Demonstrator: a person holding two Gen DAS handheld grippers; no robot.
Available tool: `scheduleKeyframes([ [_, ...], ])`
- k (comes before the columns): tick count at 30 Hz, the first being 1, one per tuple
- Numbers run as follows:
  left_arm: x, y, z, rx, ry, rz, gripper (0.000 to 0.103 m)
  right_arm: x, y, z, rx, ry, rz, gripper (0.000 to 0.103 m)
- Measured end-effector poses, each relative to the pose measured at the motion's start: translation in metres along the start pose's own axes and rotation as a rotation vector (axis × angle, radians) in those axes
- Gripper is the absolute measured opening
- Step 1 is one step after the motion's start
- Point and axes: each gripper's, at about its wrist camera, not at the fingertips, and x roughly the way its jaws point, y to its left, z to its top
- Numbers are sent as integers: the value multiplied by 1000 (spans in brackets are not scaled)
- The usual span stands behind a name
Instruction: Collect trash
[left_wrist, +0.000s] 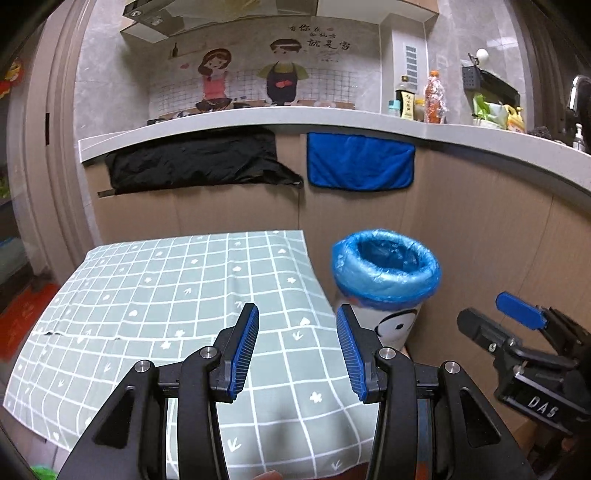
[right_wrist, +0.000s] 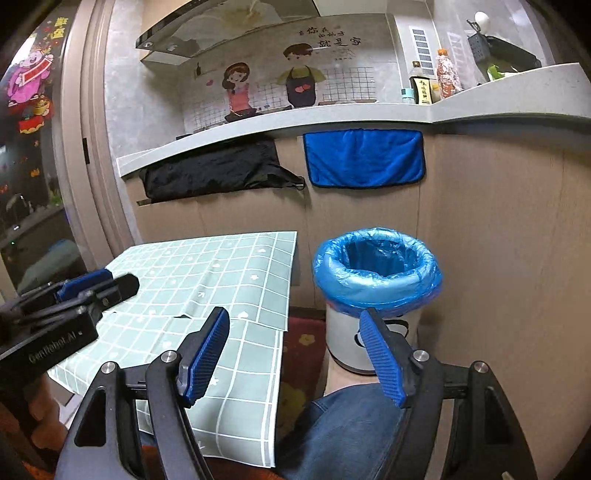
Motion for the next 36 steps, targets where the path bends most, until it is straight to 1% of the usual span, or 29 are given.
scheduleKeyframes([
  [3,-3,4,-3,-10,2,22,45,-1,1,0,-1,-2,9,71],
  [9,-7,6,-7,-15,-3,31,45,-1,5,-2,-9,6,12,70],
  [17,-9,4,-7,-7,-11,4,45,-3,5,-4,-12,1,1,70],
  [36,-10,0,-7,0,-6,-12,45,-8,5,-2,-7,-11,1,70],
])
